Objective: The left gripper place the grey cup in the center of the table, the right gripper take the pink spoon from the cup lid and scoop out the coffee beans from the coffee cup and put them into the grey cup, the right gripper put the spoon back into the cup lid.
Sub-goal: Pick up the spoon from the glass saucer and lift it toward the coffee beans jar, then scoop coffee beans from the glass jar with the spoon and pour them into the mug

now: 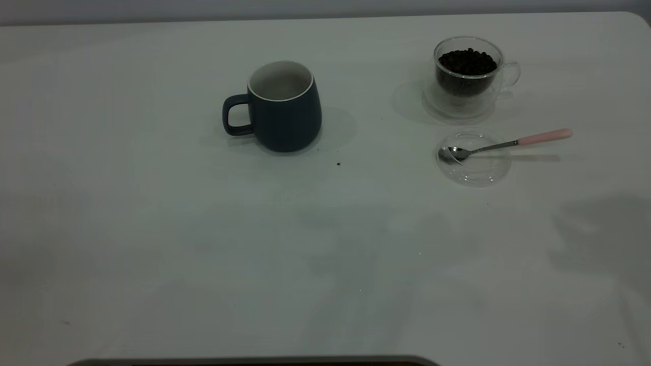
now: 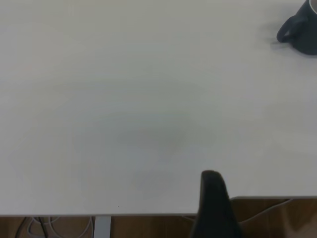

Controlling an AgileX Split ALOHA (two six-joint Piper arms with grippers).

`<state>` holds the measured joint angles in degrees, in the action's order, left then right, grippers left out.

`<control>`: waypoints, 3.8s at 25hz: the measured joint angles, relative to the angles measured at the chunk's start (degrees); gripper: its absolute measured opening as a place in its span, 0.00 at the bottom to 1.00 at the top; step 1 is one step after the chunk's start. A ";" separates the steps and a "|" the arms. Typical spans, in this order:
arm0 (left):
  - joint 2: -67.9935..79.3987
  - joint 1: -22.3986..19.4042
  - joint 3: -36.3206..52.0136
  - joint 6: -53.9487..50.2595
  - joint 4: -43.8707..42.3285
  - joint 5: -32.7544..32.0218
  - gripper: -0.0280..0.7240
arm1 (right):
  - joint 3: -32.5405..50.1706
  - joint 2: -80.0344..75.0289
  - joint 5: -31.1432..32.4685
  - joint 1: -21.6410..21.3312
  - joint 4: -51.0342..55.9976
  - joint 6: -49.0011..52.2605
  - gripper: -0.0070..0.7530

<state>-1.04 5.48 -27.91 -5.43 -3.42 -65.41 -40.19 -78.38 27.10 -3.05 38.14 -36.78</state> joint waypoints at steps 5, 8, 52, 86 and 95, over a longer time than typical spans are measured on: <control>0.00 0.00 0.00 0.00 0.00 0.00 0.79 | -8.08 -18.16 1.12 -0.53 7.16 -9.41 0.78; 0.00 0.00 0.00 0.00 0.00 0.00 0.79 | -12.94 -27.23 4.48 -3.90 10.37 -13.89 0.78; 0.00 0.00 0.00 0.00 -0.05 0.00 0.79 | -40.85 -72.88 32.96 -14.96 33.58 -36.68 0.72; 0.00 0.00 0.00 0.00 -0.10 0.00 0.79 | -46.93 -54.67 39.86 -16.00 26.93 -30.43 0.14; 0.00 0.00 0.00 0.00 -0.10 0.00 0.79 | -57.56 -64.00 32.25 -13.47 26.96 -21.78 0.14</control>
<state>-1.04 5.48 -27.91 -5.43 -3.52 -65.41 -97.75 -142.38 59.35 -16.51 65.10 -58.56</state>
